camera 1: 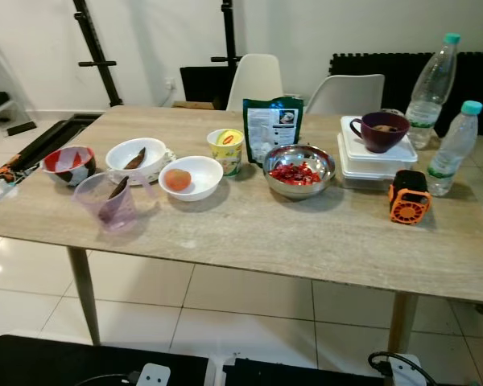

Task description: Restocking fridge

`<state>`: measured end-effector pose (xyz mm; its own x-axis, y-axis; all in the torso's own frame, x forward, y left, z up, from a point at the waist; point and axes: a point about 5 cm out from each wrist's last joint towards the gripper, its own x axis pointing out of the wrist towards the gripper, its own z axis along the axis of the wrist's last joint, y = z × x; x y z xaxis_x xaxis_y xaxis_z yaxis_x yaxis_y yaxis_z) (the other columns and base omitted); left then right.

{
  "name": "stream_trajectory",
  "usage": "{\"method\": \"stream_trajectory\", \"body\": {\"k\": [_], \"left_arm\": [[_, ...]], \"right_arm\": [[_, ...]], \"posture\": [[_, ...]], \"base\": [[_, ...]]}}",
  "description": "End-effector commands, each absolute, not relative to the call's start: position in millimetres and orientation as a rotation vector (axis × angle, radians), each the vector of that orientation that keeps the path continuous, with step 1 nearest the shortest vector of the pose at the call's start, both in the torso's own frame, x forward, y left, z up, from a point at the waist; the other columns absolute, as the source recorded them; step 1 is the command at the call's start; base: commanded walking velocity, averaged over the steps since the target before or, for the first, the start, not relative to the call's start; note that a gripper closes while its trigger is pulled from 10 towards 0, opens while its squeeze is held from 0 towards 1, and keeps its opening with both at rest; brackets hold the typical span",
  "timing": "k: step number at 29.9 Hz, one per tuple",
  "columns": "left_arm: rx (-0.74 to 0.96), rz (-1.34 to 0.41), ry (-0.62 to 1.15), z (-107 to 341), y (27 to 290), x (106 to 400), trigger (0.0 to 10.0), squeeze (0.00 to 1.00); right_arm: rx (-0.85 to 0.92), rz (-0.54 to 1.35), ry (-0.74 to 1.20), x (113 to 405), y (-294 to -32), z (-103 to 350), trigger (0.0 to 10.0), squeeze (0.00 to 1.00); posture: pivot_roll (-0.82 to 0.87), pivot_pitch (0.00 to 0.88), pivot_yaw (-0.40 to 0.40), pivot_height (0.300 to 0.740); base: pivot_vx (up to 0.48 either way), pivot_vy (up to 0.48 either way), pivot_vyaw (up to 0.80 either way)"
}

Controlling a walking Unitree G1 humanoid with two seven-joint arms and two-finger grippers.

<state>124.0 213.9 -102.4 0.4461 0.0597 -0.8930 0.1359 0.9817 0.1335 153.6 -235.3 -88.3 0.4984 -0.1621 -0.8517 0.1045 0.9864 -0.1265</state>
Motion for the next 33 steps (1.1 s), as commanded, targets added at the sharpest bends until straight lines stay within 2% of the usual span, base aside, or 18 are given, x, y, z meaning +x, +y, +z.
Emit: {"method": "stream_trajectory", "body": {"k": [1, 9, 15, 23, 33], "left_arm": [[0.203, -0.066, 1.138, -104.9, 211.5, 118.3, 10.0, 0.00], [0.190, -0.037, 1.133, -103.9, 215.5, 119.0, 10.0, 0.00], [0.142, 0.049, 1.128, -101.8, 225.9, 119.8, 10.0, 0.00], [0.147, 0.072, 1.096, -96.0, 232.0, 134.1, 10.0, 0.00], [0.151, 0.059, 1.088, -95.3, 228.1, 139.0, 10.0, 0.00]], "right_arm": [[-0.072, -0.165, 1.048, 151.9, -237.6, -88.5, 10.0, 0.00], [-0.083, -0.187, 1.061, 146.3, -245.6, -88.6, 10.0, 0.00], [-0.088, -0.141, 1.092, 141.8, -229.8, -94.5, 10.0, 0.00], [-0.083, -0.151, 1.045, 162.4, -231.2, -86.3, 10.0, 0.00], [-0.099, -0.121, 1.035, 172.4, -226.9, -83.1, 10.0, 0.00]], "posture": [[0.00, 0.000, 0.043, 0.740], [-0.01, 0.000, 0.058, 0.740], [0.00, 0.000, 0.052, 0.740], [0.01, 0.000, 0.065, 0.740], [0.02, 0.000, 0.049, 0.740]], "base": [[0.000, 0.000, 0.00], [0.000, 0.000, 0.00], [0.000, 0.000, 0.00], [0.000, 0.000, 0.00], [0.000, 0.000, 0.00]]}}
